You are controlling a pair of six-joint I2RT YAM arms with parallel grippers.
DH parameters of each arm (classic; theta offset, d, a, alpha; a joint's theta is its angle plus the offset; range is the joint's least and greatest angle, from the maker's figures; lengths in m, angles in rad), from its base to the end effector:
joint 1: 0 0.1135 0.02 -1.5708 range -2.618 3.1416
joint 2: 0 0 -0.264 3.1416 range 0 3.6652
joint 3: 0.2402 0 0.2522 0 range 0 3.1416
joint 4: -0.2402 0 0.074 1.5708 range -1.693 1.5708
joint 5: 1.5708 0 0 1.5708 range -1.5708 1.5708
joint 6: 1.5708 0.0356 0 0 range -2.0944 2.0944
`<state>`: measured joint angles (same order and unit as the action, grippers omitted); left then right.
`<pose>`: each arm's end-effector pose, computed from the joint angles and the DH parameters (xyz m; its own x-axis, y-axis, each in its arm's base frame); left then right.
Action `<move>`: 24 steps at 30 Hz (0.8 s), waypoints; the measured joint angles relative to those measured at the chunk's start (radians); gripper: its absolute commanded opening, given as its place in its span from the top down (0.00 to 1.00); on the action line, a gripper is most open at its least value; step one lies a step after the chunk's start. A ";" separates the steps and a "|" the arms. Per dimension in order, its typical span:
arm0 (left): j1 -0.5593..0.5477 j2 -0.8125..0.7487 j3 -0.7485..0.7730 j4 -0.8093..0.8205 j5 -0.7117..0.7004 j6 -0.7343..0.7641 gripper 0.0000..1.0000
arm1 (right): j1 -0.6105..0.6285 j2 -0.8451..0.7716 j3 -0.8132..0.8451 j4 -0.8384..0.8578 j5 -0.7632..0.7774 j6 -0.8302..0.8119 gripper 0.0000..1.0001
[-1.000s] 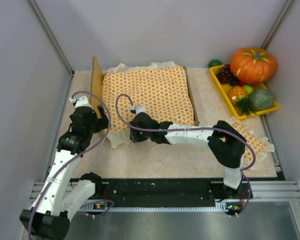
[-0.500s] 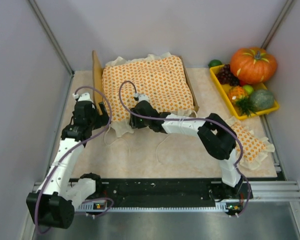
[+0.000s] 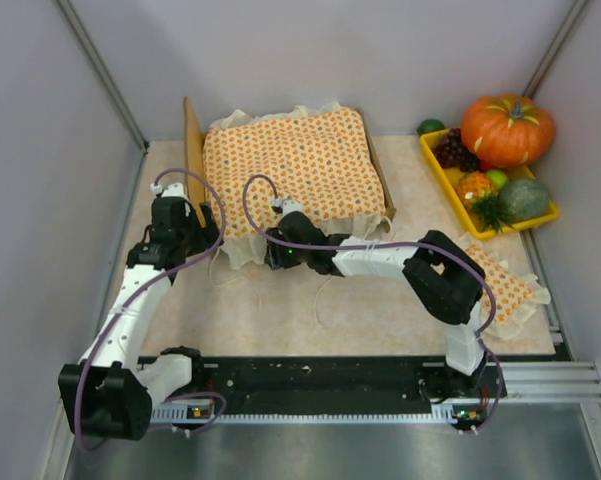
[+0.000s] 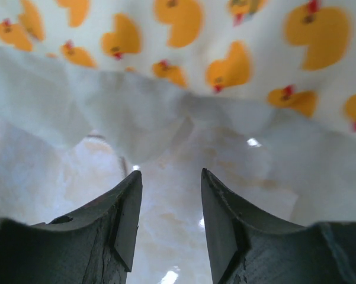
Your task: Set up the pet bed
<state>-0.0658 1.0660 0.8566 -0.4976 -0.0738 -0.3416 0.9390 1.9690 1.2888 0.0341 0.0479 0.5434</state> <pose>0.2273 -0.0124 0.2812 -0.6139 -0.2943 -0.7324 -0.2080 0.9554 -0.2096 0.2601 0.3525 0.1835 -0.7095 -0.0949 -0.6983 -0.4867 0.7826 0.3882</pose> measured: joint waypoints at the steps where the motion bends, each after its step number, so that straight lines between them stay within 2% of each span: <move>1: 0.000 -0.002 0.000 0.000 0.003 0.000 0.11 | 0.013 -0.008 -0.006 0.000 0.012 0.004 0.56; 4: 0.000 -0.026 0.000 -0.001 0.006 0.000 0.09 | 0.076 -0.021 -0.006 0.010 0.058 0.027 0.59; 7: 0.000 -0.072 0.000 -0.005 0.006 0.000 0.07 | 0.130 -0.020 -0.003 0.026 0.089 0.061 0.67; 10: 0.000 -0.114 0.000 -0.016 0.003 0.002 0.06 | 0.166 0.016 0.050 0.019 0.109 0.095 0.68; 15: 0.006 -0.153 0.000 -0.048 -0.003 0.009 0.05 | 0.169 0.120 0.182 0.009 0.138 0.133 0.69; 24: 0.016 -0.183 -0.018 -0.055 -0.021 0.037 0.05 | 0.167 0.203 0.262 -0.057 0.195 0.149 0.76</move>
<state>-0.0498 0.8833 0.8391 -0.5522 -0.0944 -0.3042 1.1057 2.1715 1.5509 -0.0227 0.2424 0.6922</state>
